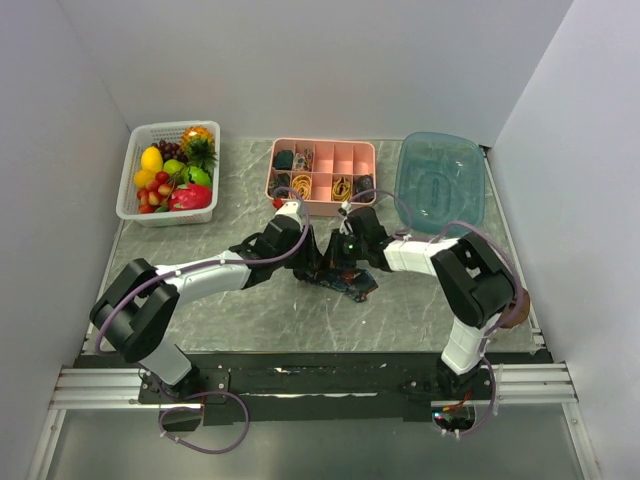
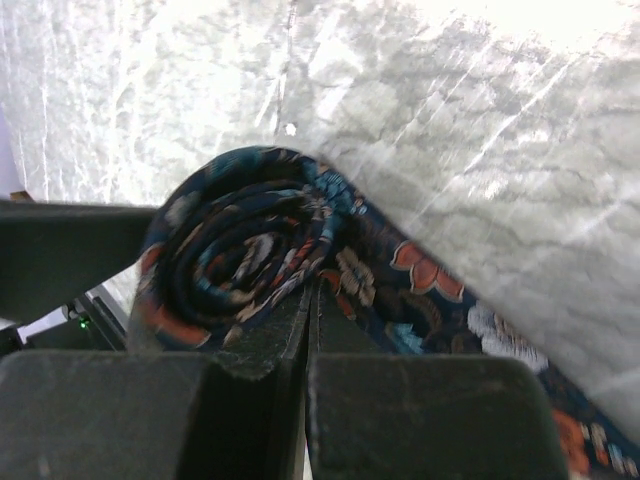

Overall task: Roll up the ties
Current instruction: Roll the tie at the center of the board.

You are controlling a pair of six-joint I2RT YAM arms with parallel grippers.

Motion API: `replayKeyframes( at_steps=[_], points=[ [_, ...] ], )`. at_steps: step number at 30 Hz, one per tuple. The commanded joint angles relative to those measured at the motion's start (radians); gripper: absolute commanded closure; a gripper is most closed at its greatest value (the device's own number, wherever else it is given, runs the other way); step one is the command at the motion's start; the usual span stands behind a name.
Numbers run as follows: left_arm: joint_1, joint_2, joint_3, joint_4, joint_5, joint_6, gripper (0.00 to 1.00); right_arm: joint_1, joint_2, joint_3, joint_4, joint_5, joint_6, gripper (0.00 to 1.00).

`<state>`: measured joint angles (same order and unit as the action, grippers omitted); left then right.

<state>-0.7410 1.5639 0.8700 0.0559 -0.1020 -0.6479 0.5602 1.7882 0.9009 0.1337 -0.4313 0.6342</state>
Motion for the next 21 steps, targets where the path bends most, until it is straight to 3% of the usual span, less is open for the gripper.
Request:
replayKeyframes(
  at_steps=[1, 12, 21],
  points=[
    [-0.008, -0.005, 0.024, 0.006, 0.012, 0.013, 0.41, -0.008, -0.118, 0.029, -0.06, 0.042, -0.053, 1.0],
    [-0.009, -0.051, 0.015, 0.033, 0.03, -0.007, 0.38, -0.04, -0.234, -0.013, -0.126, 0.086, -0.094, 1.0],
    [-0.011, -0.038, 0.018, 0.084, 0.088, -0.042, 0.37, -0.04, -0.277, -0.056, -0.082, 0.02, -0.094, 1.0]
  ],
)
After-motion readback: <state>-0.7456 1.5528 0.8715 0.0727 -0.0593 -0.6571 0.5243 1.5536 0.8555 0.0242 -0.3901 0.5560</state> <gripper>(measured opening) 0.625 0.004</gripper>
